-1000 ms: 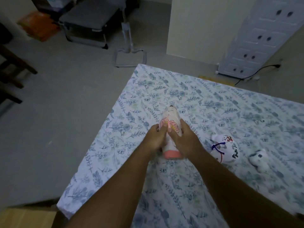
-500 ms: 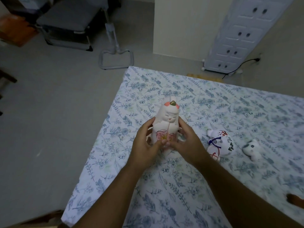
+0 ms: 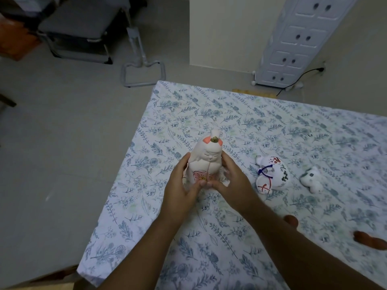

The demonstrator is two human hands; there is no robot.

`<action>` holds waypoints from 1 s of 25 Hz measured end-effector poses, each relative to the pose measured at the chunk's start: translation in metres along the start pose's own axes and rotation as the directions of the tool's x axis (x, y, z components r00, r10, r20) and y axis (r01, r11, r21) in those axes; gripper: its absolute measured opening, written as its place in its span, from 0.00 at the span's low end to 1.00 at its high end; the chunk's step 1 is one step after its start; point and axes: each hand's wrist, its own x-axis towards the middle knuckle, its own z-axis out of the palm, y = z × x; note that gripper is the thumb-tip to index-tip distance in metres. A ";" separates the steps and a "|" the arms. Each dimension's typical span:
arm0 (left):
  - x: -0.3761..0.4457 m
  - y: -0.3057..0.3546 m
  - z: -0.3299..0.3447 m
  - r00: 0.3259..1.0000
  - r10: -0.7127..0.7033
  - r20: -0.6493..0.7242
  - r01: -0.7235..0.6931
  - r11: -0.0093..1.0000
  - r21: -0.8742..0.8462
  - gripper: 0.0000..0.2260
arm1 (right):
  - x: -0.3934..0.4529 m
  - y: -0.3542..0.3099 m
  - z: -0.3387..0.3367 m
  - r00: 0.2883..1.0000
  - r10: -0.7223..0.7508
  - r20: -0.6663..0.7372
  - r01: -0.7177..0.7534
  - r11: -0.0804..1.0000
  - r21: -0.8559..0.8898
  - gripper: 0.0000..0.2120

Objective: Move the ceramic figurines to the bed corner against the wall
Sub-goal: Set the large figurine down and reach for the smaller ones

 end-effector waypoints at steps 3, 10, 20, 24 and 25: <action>-0.039 0.015 0.012 0.965 -0.137 -0.224 0.146 0.989 0.027 0.31 | -0.022 0.006 -0.023 0.993 -0.056 -0.105 0.023 0.955 -0.297 0.34; -0.067 0.038 0.123 0.989 0.073 0.132 -0.118 0.919 0.375 0.29 | -0.075 0.053 -0.124 0.941 -0.140 -0.307 -0.087 0.778 -0.623 0.23; 0.024 0.030 0.244 0.954 -0.238 0.180 0.133 0.878 0.459 0.34 | -0.057 0.146 -0.220 0.886 0.356 -0.296 -0.449 0.820 -0.356 0.33; 0.025 0.035 0.257 0.986 -0.106 0.127 0.052 0.925 0.376 0.34 | -0.055 0.149 -0.222 0.905 0.290 -0.312 -0.364 0.906 -0.215 0.34; 0.026 0.037 0.259 0.992 -0.074 0.104 0.028 0.919 0.392 0.33 | -0.053 0.147 -0.223 0.902 0.286 -0.324 -0.356 0.917 -0.180 0.35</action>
